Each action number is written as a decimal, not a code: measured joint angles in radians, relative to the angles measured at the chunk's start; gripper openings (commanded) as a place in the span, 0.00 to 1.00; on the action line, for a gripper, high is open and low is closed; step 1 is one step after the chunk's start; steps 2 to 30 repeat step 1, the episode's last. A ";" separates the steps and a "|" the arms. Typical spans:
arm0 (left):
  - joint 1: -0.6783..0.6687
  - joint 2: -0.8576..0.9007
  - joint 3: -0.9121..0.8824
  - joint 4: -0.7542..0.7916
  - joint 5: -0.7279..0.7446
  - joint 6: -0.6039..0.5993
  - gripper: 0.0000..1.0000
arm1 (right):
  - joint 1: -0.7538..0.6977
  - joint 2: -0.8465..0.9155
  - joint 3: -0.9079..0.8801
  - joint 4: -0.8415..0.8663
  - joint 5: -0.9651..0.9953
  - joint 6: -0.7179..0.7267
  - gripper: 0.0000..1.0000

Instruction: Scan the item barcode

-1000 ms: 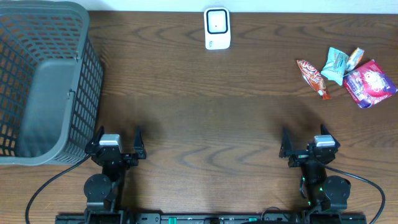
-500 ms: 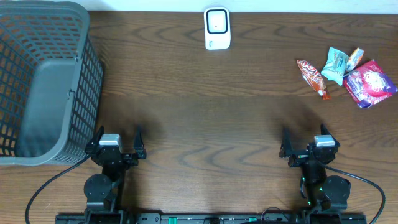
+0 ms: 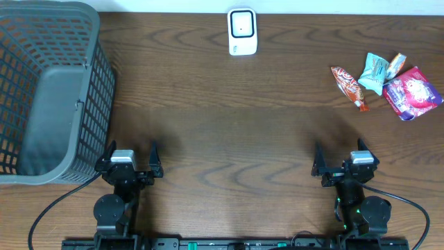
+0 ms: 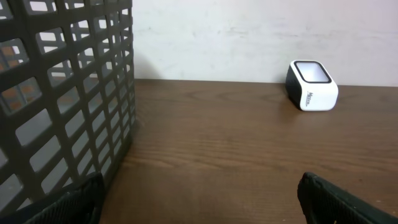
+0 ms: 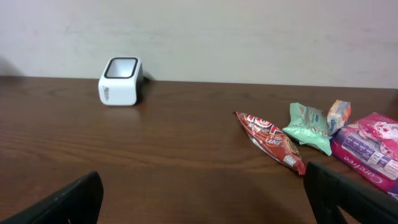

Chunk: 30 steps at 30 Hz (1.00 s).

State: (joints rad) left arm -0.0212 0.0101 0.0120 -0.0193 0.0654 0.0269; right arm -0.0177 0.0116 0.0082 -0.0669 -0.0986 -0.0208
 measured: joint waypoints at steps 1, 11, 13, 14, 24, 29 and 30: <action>0.000 0.000 0.000 0.000 0.000 0.000 0.98 | 0.000 0.000 0.000 0.000 0.000 0.000 0.99; 0.000 0.000 0.000 0.000 0.000 0.000 0.98 | 0.000 0.000 0.000 0.000 0.000 0.000 0.99; 0.000 0.000 0.000 0.000 0.000 0.000 0.98 | 0.000 0.000 0.000 0.000 0.000 0.000 0.99; 0.000 0.000 0.000 0.000 0.000 0.000 0.98 | 0.000 0.000 0.000 0.000 0.000 0.000 0.99; 0.000 0.000 0.000 0.000 0.000 0.000 0.98 | 0.000 0.000 0.000 0.000 0.000 0.000 0.99; 0.000 0.000 0.000 0.000 0.000 0.000 0.98 | 0.000 0.000 0.000 0.000 0.000 0.000 0.99; 0.000 0.000 0.000 0.000 0.000 0.000 0.98 | 0.000 0.000 0.000 0.000 0.000 0.000 0.99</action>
